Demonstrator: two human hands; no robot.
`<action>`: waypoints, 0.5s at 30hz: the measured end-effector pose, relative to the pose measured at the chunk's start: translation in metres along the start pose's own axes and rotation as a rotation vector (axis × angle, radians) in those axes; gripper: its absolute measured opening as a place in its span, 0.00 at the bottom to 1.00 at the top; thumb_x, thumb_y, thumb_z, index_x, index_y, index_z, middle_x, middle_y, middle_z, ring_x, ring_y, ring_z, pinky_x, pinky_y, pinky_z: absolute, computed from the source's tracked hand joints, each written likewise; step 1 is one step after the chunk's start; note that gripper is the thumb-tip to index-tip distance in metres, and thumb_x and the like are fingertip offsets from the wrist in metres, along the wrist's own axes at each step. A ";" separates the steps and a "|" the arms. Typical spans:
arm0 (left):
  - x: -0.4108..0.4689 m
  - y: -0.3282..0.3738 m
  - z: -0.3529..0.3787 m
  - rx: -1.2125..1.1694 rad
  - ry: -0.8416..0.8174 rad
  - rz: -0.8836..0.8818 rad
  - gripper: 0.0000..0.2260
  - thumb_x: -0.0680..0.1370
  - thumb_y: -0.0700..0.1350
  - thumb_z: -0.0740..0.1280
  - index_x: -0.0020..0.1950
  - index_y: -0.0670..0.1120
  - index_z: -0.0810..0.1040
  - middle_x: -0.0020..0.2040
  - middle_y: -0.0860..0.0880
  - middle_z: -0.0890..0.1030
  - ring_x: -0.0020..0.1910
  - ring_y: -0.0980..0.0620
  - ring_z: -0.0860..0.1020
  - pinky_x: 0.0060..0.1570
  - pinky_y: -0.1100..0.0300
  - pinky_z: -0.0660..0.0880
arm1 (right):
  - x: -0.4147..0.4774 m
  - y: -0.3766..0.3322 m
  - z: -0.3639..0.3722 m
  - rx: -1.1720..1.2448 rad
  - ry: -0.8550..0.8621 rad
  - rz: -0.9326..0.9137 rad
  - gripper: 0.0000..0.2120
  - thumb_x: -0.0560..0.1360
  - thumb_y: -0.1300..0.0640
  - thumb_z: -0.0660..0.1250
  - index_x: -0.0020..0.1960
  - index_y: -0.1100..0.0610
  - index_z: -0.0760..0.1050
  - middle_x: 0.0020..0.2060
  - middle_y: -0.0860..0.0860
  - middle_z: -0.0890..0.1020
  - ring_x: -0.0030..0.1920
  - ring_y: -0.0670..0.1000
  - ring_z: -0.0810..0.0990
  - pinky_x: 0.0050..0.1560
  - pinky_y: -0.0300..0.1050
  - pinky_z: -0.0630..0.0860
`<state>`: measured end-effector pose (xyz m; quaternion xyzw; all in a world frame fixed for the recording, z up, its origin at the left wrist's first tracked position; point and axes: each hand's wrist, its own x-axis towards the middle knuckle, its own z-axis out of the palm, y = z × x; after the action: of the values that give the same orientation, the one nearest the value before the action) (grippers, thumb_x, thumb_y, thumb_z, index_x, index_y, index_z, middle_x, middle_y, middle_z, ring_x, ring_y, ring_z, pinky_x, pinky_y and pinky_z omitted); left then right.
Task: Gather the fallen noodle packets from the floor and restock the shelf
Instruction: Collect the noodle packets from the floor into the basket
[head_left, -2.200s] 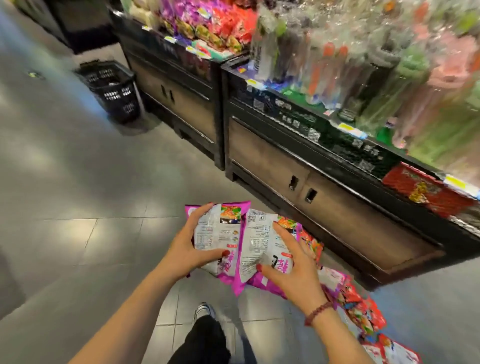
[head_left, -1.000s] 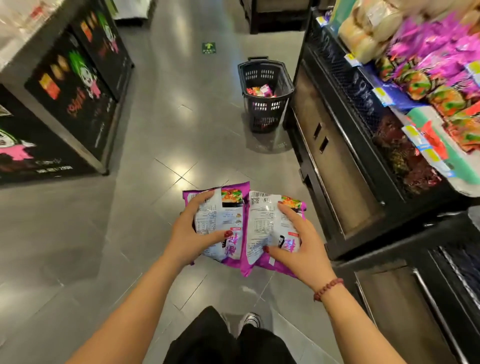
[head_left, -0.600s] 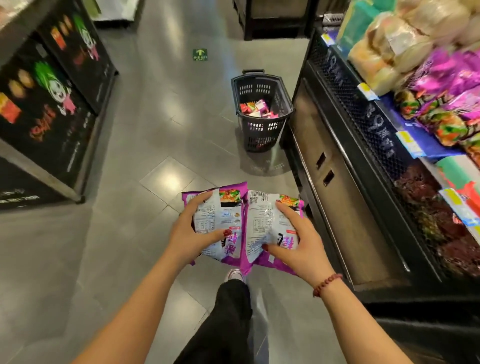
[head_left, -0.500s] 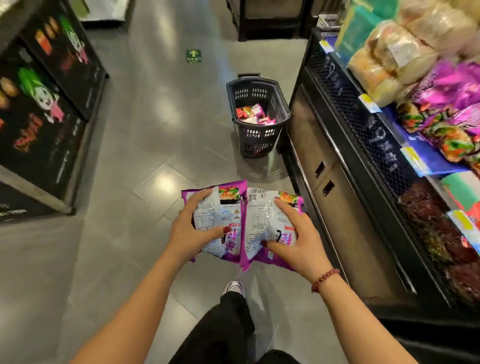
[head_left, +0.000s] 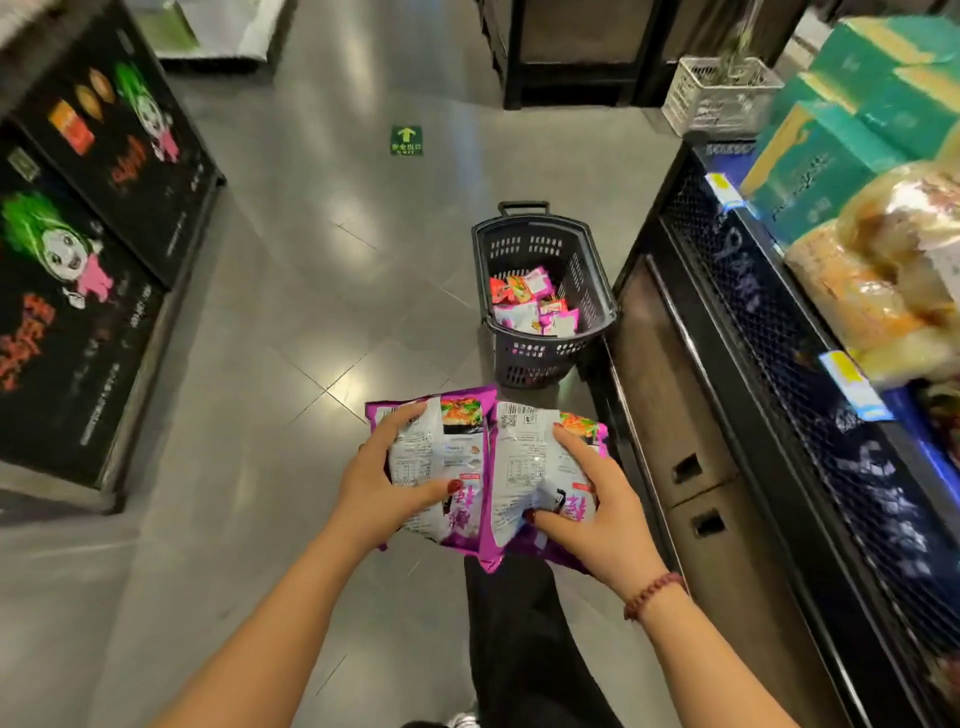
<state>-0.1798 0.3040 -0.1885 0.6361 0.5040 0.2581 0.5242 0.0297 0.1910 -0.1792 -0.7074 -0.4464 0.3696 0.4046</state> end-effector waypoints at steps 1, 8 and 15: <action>0.023 0.003 0.001 0.000 0.007 -0.006 0.33 0.66 0.39 0.80 0.62 0.64 0.70 0.57 0.59 0.77 0.53 0.55 0.79 0.43 0.67 0.79 | 0.025 0.002 -0.003 0.001 0.000 -0.005 0.36 0.66 0.66 0.76 0.66 0.43 0.65 0.59 0.48 0.69 0.50 0.20 0.66 0.42 0.18 0.67; 0.176 0.047 0.004 0.040 0.036 -0.019 0.34 0.66 0.38 0.80 0.61 0.65 0.70 0.56 0.60 0.78 0.53 0.57 0.80 0.48 0.66 0.77 | 0.187 -0.005 -0.029 0.010 -0.007 0.019 0.38 0.66 0.64 0.77 0.68 0.42 0.65 0.61 0.50 0.70 0.52 0.23 0.68 0.44 0.18 0.67; 0.293 0.070 0.004 0.029 0.004 -0.051 0.34 0.65 0.38 0.80 0.62 0.63 0.71 0.55 0.61 0.79 0.52 0.60 0.80 0.49 0.65 0.79 | 0.299 -0.020 -0.050 0.004 0.004 0.049 0.38 0.66 0.64 0.77 0.68 0.41 0.64 0.62 0.47 0.69 0.52 0.20 0.65 0.46 0.17 0.64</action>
<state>-0.0460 0.5733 -0.1838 0.6301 0.5246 0.2387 0.5205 0.1655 0.4621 -0.1894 -0.7181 -0.4273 0.3789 0.3978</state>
